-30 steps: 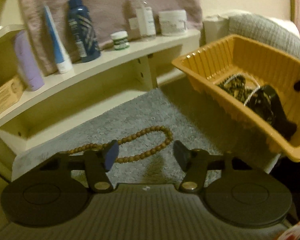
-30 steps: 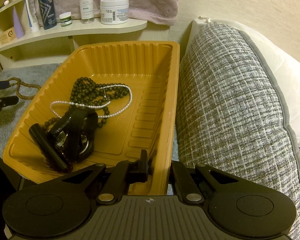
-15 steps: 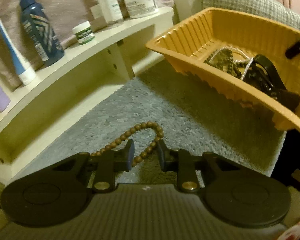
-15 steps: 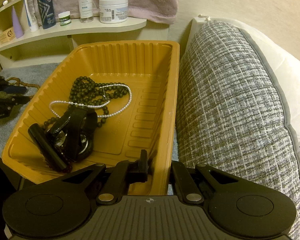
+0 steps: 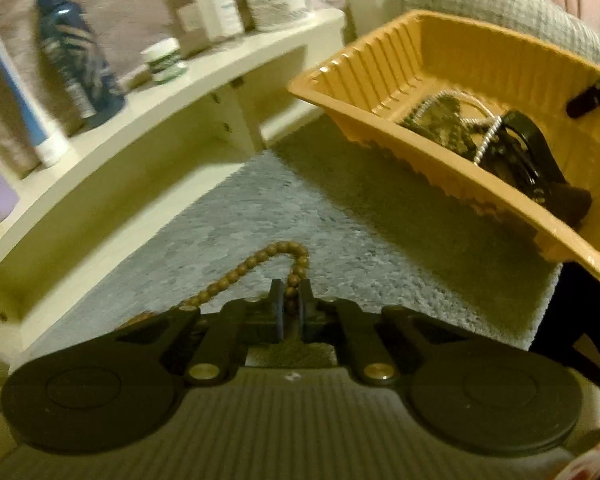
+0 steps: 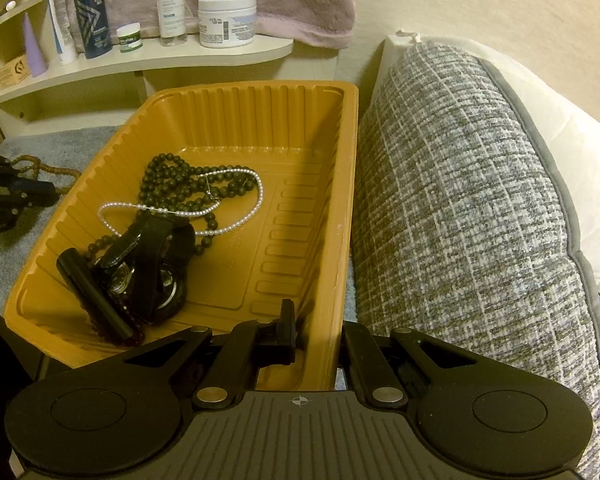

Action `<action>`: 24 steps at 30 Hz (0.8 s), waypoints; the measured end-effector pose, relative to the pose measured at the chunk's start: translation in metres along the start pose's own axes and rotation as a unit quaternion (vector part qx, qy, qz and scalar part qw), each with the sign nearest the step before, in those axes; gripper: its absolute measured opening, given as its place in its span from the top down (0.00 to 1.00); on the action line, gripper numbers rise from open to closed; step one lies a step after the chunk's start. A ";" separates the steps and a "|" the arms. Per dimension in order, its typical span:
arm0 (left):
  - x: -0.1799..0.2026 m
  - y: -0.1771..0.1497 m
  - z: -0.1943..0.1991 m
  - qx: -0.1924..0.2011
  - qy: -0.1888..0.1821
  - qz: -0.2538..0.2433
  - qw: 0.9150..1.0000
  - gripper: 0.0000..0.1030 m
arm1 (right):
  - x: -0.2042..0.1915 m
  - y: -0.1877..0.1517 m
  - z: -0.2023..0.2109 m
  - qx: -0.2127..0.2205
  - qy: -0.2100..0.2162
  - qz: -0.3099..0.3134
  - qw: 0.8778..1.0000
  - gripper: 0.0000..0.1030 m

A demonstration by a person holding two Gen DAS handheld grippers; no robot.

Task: Organize jewelry
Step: 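Lift the wooden bead strand with the left gripper and lower it into the tray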

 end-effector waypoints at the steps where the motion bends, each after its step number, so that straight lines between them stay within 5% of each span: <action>1: -0.003 0.000 0.004 0.005 0.003 0.009 1.000 0.94 | 0.000 0.000 0.000 0.000 0.000 0.000 1.000 0.96; 24: -0.082 0.046 0.111 0.092 0.038 0.083 0.992 0.95 | -0.003 0.001 0.005 0.004 -0.003 0.005 1.000 0.96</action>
Point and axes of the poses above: each gripper's, at about its wrist camera, not at the fingertips, and z roughly against the way its jaws point, x to its right, y to its top, the point moved 7 cm from there along -z, roughly the way its jaws point, and after that the axes turned 6 degrees about -z, right-handed, at the moved point
